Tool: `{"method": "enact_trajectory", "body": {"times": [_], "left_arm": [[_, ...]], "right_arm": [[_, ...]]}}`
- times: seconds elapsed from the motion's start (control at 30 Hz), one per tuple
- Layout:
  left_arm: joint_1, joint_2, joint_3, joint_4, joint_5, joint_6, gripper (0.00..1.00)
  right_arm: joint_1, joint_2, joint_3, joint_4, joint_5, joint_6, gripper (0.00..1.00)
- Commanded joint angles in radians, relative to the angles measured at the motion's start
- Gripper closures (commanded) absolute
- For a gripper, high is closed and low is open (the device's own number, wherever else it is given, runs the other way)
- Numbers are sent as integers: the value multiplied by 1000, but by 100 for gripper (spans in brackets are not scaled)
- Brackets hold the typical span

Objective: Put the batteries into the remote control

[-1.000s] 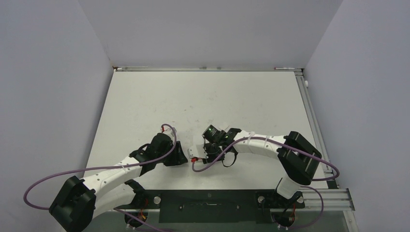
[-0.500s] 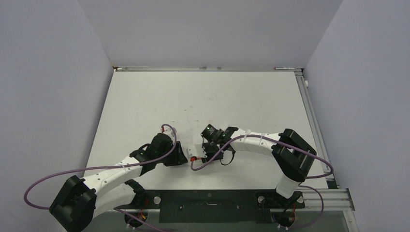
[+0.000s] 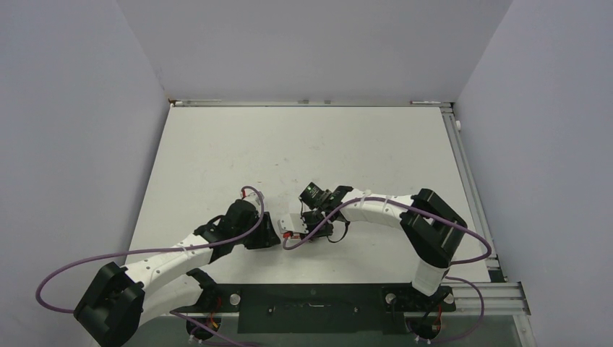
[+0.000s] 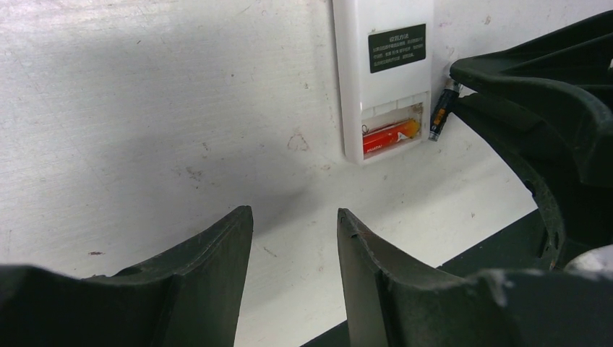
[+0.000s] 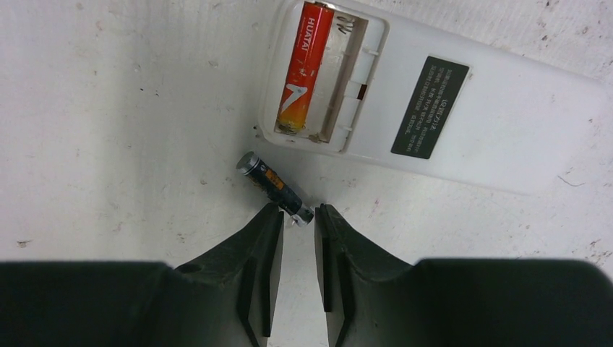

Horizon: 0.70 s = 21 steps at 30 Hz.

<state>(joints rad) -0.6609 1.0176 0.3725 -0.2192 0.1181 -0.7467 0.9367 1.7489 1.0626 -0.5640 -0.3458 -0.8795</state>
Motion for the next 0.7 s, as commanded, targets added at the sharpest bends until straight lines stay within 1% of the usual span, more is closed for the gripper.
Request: {"method": "enact_trajectory", "body": {"times": [0.0,0.07,0.17,0.4,0.67], "left_arm": [[4,-13,-3,43,10,6,56],[4,-14,-3,43,10,6,56],[4,-18,-3,41,8,6,56],[5,-12,-2,43,8,5,56],[4,-9,7,35,7,1,56]], "right_arm": [[-3,27,10,-30,-54,1,77],[-3,28,9,-33,-53,15,79],[-3,17,5,-46,-60,37,91],[3,-40,-22,-61,-57,116,91],[49,-140,-78,-20,11,209,92]]}}
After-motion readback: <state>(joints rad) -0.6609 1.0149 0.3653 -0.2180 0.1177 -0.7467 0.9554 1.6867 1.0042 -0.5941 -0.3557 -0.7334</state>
